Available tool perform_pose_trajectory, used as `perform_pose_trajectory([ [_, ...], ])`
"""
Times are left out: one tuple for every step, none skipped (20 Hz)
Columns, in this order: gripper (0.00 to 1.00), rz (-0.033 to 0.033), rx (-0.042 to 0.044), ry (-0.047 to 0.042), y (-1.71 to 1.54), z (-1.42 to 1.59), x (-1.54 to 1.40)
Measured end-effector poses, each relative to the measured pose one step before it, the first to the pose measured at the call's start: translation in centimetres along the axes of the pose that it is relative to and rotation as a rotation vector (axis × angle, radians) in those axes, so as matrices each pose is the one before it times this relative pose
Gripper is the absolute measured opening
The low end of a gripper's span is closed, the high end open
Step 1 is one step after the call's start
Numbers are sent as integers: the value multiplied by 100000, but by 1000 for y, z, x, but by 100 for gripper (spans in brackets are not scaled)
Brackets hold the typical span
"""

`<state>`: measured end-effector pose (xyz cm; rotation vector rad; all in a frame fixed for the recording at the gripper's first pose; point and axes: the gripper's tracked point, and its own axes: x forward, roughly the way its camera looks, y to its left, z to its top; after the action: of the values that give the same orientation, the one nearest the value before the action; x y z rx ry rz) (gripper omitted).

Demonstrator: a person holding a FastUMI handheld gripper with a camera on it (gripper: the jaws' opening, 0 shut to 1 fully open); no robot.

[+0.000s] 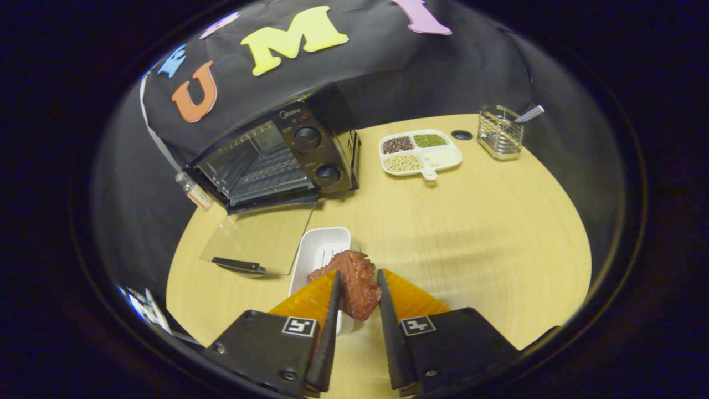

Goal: Open the toaster oven, put the food inside, and close the toaster oven door.

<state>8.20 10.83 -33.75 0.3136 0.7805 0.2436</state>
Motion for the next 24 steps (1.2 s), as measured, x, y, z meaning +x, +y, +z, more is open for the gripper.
perform_pose_trajectory([
  [42, 3988, 1677, 1695, 143, 27, 481],
  [38, 3865, 1413, 1454, 91, 12, -531],
  [35, 4610, 2127, 1642, 36, 213, 122],
  [31, 4332, 3539, 1239, -9, 216, -31],
  [29, 4348, 4252, 1789, 127, 93, 7],
  [23, 3568, 3850, 1032, 185, 362, -169],
  [20, 1686, 1659, 1517, -81, 172, 42],
  [16, 1237, -585, 837, -111, 184, -131],
  [16, 1150, -1315, 619, 130, 293, -105],
  [15, 672, -1285, -85, 158, 190, -141],
  [14, 936, -396, -586, 322, 481, -306],
  [14, 1510, 185, -1049, 653, 446, -384],
  [14, 1662, 294, -1174, 750, 532, -318],
  [14, 1079, -157, -1607, 789, 546, -349],
  [14, 1101, -290, -1815, 768, 598, -93],
  [14, 947, 330, -1864, 937, 500, 102],
  [14, 900, 897, -2107, 1021, 536, 186],
  [14, 918, 1609, -2367, 1100, 452, 382],
  [14, 1235, 1706, -2249, 1092, 370, 533],
  [14, 815, 1900, -2358, 959, 281, 784],
  [14, 104, 2010, -2284, 732, 167, 923],
  [14, -255, 2083, -2157, 636, 216, 1045],
  [14, -459, 1831, -2447, 580, -57, 1194],
  [14, -781, 1506, -2772, 711, -27, 1060],
])
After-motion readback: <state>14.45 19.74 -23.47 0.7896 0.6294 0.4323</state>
